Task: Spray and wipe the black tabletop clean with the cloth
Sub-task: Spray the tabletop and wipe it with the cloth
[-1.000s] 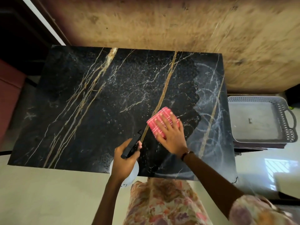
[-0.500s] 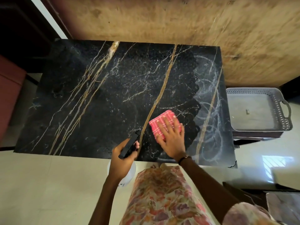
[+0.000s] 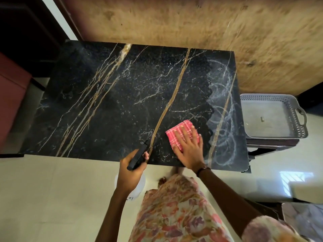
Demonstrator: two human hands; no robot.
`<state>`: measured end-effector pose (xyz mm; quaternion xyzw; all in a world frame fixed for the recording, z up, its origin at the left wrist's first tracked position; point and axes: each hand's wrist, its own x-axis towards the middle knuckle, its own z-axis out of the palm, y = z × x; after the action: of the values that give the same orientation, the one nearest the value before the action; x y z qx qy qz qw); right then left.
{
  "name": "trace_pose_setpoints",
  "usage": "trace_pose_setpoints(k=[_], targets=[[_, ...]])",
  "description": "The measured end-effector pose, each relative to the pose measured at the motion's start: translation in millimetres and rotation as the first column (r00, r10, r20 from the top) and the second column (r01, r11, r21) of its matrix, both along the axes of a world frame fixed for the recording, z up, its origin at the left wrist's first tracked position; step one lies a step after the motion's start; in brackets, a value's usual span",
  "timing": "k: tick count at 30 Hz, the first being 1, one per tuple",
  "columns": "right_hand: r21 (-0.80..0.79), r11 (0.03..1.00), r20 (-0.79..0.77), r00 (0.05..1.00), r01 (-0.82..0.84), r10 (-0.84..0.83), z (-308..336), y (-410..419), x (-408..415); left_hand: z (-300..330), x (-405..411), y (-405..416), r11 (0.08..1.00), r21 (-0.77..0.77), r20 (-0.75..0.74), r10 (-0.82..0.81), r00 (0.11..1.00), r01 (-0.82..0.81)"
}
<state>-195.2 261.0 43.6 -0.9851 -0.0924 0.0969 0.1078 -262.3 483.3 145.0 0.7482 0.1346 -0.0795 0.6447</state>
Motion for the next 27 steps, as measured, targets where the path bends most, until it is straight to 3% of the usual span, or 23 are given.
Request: trace_pose_setpoints(k=[3, 7, 12, 16, 20, 23, 27], targets=[[-0.011, 0.978, 0.014, 0.978, -0.208, 0.208, -3, 32, -14, -3, -3, -3, 0.999, 0.03, -0.006, -0.012, 1.0, 0.012], [-0.054, 0.934, 0.007, 0.935, -0.353, 0.354, -7, -18, -55, -3, -2, -13, 0.999, 0.029, -0.023, -0.017, 1.0, 0.018], [-0.11, 0.973, 0.007, 0.978, -0.204, 0.206, 1, -126, -52, 0, 2, -38, 0.997, 0.029, 0.0, -0.078, 0.997, 0.078], [-0.053, 0.998, -0.032, 0.999, -0.039, 0.038, 2, -107, -9, 1, 6, -65, 0.996, 0.028, -0.016, -0.088, 0.996, 0.088], [0.003, 0.974, 0.023, 0.974, -0.225, 0.225, -3, -80, -22, 2, 11, -94, 0.998, 0.009, -0.052, -0.067, 0.996, 0.068], [-0.009, 0.931, 0.01, 0.931, -0.366, 0.366, -3, -121, -60, 3, 15, -114, 0.996, 0.031, -0.035, -0.08, 0.996, 0.081], [-0.063, 0.944, 0.03, 0.945, -0.324, 0.326, 1, -210, -64, 8, 21, -140, 0.999, 0.004, -0.042, -0.05, 0.998, 0.05]])
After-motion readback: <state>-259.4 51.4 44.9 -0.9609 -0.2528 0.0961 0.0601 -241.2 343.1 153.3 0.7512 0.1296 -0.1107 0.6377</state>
